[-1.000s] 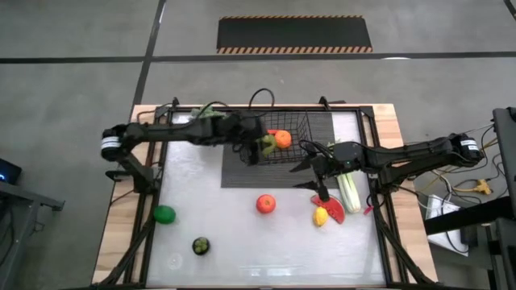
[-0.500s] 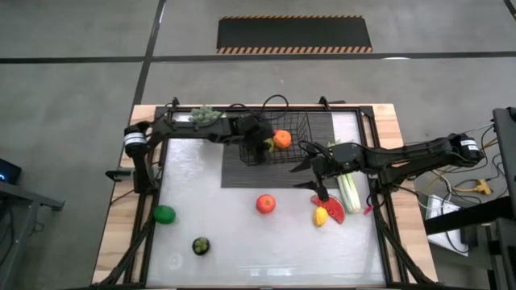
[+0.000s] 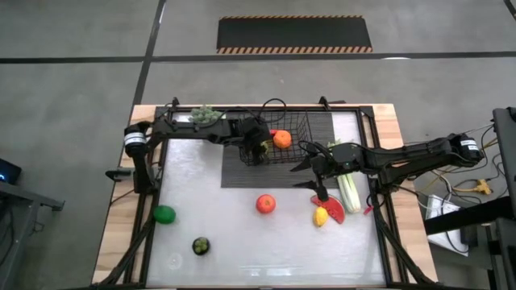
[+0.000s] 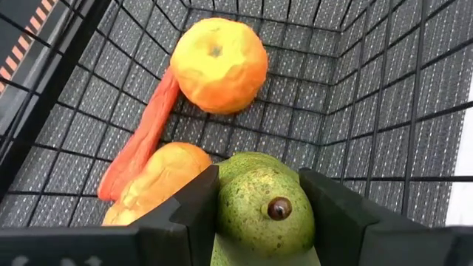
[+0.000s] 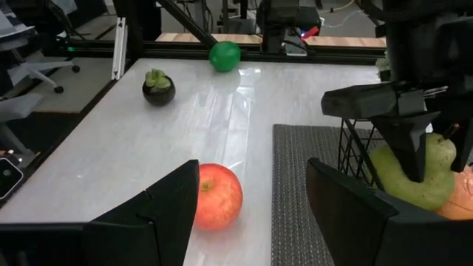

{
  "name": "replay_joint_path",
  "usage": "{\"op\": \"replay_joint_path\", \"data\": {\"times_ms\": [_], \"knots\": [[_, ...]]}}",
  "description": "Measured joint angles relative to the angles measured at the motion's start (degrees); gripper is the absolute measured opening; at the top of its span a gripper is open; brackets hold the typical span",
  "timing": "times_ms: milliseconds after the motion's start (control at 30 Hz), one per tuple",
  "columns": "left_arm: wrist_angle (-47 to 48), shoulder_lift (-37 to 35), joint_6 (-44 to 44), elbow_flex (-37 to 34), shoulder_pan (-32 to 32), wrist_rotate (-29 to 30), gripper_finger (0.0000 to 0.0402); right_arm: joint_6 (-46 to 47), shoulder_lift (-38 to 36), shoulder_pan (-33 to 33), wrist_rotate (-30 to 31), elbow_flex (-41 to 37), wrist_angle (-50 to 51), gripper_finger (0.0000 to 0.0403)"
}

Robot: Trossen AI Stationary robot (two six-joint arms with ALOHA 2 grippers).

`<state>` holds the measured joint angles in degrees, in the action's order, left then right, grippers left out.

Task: Build produce basket
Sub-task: Put the green pear into the black wire basket, then put the red apple into the black wire basket

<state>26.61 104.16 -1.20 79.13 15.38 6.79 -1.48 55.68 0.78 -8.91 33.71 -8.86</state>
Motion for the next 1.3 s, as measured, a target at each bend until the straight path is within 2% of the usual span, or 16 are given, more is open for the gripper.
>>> {"op": "replay_joint_path", "data": {"times_ms": [200,567,767,933,1167,1300], "knots": [[0.0,0.0,0.0,0.0,0.0,0.1,0.0159,0.0,0.0,0.0,0.0,0.0,0.0,0.0233],[0.1,-0.1,0.1,0.0,0.0,0.1,0.0233,0.1,0.0,0.0,0.0,0.0,0.0,0.0233],[0.2,-0.6,0.8,0.0,0.0,0.1,0.0239,0.6,0.0,0.0,0.0,0.0,0.0,0.0233],[0.0,-3.9,3.2,-0.1,-0.6,0.2,0.024,3.6,-0.1,0.0,0.0,0.8,0.0,0.0233],[-1.4,-10.9,5.2,-0.7,-5.8,0.2,0.024,10.8,-0.1,1.4,-0.2,1.5,0.0,0.0233],[-7.5,-14.9,7.7,-5.2,-11.3,0.1,0.024,16.4,-0.2,4.3,-1.9,1.5,0.2,0.0233]]}}
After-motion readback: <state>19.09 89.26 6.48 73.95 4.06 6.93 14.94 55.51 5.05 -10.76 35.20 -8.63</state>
